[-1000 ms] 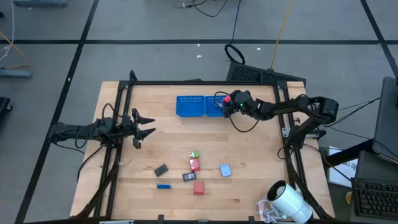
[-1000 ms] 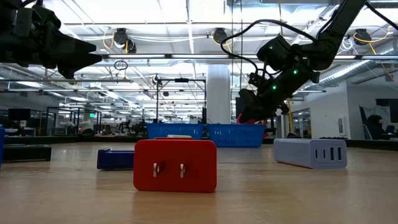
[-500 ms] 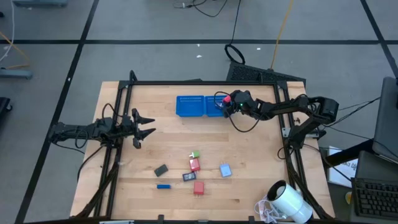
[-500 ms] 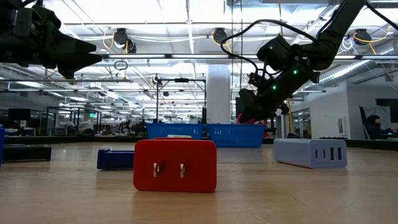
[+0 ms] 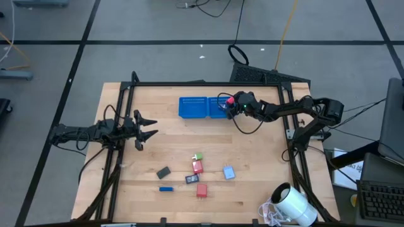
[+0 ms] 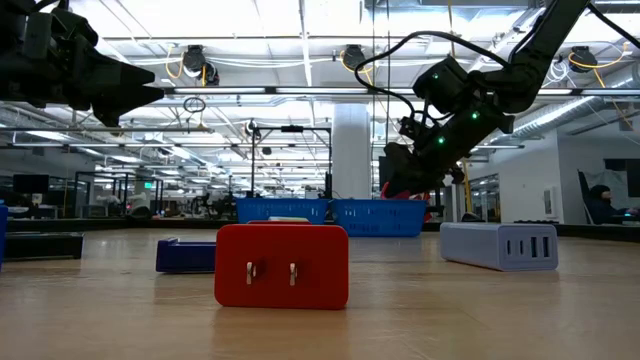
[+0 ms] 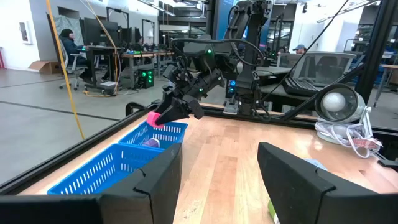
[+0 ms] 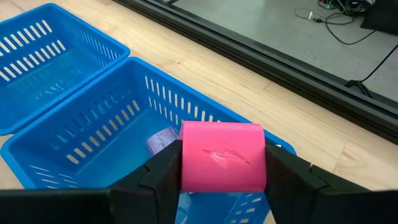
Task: Pick & Place Office items
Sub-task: Put the pink charger adapter into the right blue bin, then put the light blue charger adapter into the right blue bin
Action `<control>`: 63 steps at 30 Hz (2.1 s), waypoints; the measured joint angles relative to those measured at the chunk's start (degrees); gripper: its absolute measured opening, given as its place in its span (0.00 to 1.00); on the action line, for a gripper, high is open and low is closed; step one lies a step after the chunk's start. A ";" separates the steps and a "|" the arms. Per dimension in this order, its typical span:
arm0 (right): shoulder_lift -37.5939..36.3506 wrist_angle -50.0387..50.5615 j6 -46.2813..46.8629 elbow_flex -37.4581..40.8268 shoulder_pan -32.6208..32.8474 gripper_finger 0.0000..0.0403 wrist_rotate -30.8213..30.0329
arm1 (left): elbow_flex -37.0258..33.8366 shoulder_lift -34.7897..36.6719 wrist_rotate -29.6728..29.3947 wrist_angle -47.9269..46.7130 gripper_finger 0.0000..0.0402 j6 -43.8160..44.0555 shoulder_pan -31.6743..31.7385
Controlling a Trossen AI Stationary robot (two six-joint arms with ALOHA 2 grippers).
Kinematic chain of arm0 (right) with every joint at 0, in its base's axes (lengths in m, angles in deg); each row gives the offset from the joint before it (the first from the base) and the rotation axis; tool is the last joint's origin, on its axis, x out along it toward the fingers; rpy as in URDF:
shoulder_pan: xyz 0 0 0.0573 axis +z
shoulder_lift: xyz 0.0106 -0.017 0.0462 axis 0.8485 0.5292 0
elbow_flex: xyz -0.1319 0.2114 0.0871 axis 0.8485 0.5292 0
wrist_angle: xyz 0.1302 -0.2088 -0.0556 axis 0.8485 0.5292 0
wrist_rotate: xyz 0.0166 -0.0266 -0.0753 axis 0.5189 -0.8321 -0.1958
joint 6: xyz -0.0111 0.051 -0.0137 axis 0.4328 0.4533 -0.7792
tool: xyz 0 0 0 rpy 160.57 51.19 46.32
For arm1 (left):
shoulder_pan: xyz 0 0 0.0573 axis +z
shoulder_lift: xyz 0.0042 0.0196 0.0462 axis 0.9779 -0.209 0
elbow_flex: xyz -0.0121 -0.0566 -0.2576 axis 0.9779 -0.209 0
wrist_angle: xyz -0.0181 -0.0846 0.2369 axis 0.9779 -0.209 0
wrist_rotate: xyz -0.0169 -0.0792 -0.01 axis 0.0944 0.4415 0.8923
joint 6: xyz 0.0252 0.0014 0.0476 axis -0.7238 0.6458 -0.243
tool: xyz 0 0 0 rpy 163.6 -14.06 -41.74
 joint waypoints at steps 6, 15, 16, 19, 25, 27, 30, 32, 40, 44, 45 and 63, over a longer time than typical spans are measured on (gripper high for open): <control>-0.02 -0.24 0.02 0.00 0.00 0.46 0.00 | 0.02 -0.01 0.00 0.01 0.53 0.00 0.00; -0.02 -0.33 0.00 0.00 0.00 0.55 -0.05 | 0.00 -0.01 0.00 0.01 0.53 0.00 0.00; -0.02 -0.33 0.00 0.00 0.00 0.56 -0.04 | 0.01 -0.02 0.00 0.02 0.53 0.00 0.00; -0.02 -0.35 0.00 0.00 0.00 0.58 -0.07 | 0.01 -0.01 0.00 -0.01 0.53 0.00 0.00; -0.02 -3.54 -1.24 0.02 0.66 0.56 1.41 | -0.01 -0.01 0.00 -0.01 0.53 0.00 0.00; -0.02 -6.02 -1.29 0.02 1.36 0.55 3.72 | 0.00 -0.01 0.00 0.02 0.53 0.00 0.00; -0.02 -9.68 -1.27 0.02 2.82 0.54 8.02 | 0.02 0.00 0.00 0.00 0.53 0.00 0.00; -0.02 -12.01 -1.15 0.02 4.33 0.54 10.93 | 0.02 -0.02 0.00 0.00 0.53 0.00 0.00; -0.02 -20.19 -1.08 0.02 13.29 0.53 30.94 | 0.02 -0.02 0.00 -0.01 0.53 0.00 0.00; -0.02 -21.31 0.31 0.02 20.40 0.53 36.21 | 0.02 -0.01 0.00 -0.01 0.53 0.00 0.00; -0.02 -21.68 1.11 0.02 22.60 0.53 36.87 | -0.01 -0.02 0.00 -0.01 0.53 0.00 0.00; 0.18 -37.63 -5.39 0.02 57.98 0.52 22.97 | 0.02 0.00 0.00 0.02 0.53 0.00 0.00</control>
